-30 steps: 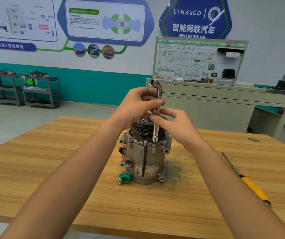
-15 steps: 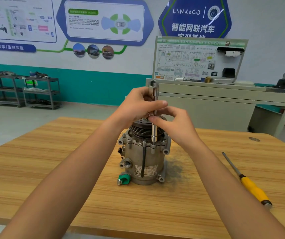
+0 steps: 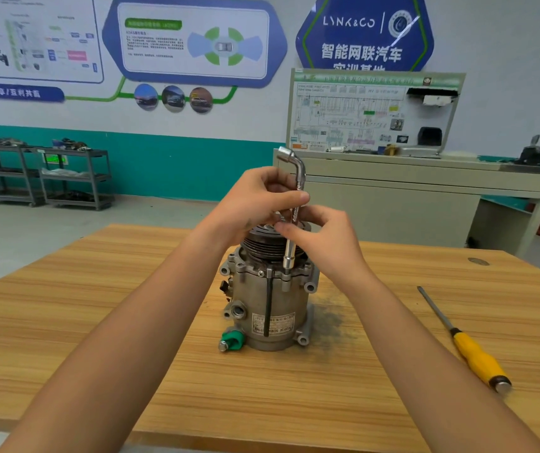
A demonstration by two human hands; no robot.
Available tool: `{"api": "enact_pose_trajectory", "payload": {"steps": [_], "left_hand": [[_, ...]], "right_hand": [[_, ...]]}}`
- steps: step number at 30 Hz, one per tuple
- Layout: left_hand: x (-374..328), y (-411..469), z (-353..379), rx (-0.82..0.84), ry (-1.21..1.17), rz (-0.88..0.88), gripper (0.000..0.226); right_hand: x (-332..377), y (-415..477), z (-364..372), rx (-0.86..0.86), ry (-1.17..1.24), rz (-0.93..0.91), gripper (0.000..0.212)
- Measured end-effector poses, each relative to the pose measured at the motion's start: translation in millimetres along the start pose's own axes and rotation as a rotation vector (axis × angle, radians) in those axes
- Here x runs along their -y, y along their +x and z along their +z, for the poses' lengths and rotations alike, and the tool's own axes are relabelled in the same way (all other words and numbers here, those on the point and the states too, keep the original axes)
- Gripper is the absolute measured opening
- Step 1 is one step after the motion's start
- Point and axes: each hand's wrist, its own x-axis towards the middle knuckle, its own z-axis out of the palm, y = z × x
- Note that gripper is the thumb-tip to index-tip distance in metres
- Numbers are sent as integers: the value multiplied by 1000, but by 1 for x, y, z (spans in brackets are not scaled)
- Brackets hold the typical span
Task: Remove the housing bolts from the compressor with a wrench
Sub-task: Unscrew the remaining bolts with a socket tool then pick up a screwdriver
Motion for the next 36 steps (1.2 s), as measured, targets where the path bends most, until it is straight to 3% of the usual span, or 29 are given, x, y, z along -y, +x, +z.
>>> {"api": "enact_pose_trajectory", "payload": {"steps": [6, 8, 14, 18, 20, 23, 25, 28, 32, 36], "left_hand": [[-3, -5, -10, 194, -77, 15, 21], [-4, -6, -13, 191, -64, 21, 21], [1, -3, -3, -49, 107, 115, 14], [-2, -6, -9, 86, 33, 37, 10], [-4, -6, -14, 162, 9, 15, 14], [-7, -6, -11, 126, 22, 37, 10], [-5, -4, -7, 27, 66, 55, 4], [-2, -1, -2, -72, 66, 40, 16], [-3, -4, -6, 60, -29, -40, 1], [-5, -5, -13, 138, -59, -44, 13]], "right_hand": [[6, 5, -5, 182, -18, 21, 21], [7, 5, -7, 243, -50, 50, 25], [6, 2, -6, 28, -131, 53, 21], [10, 4, -9, 123, -110, 37, 6], [9, 4, -12, 174, -66, 51, 10], [9, 5, -13, 216, -34, 62, 19], [8, 4, -11, 142, -50, 34, 15], [5, 3, -8, 62, -73, 11, 12], [4, 5, -9, 130, -20, 20, 7], [5, 7, -12, 218, 57, 79, 19]]}}
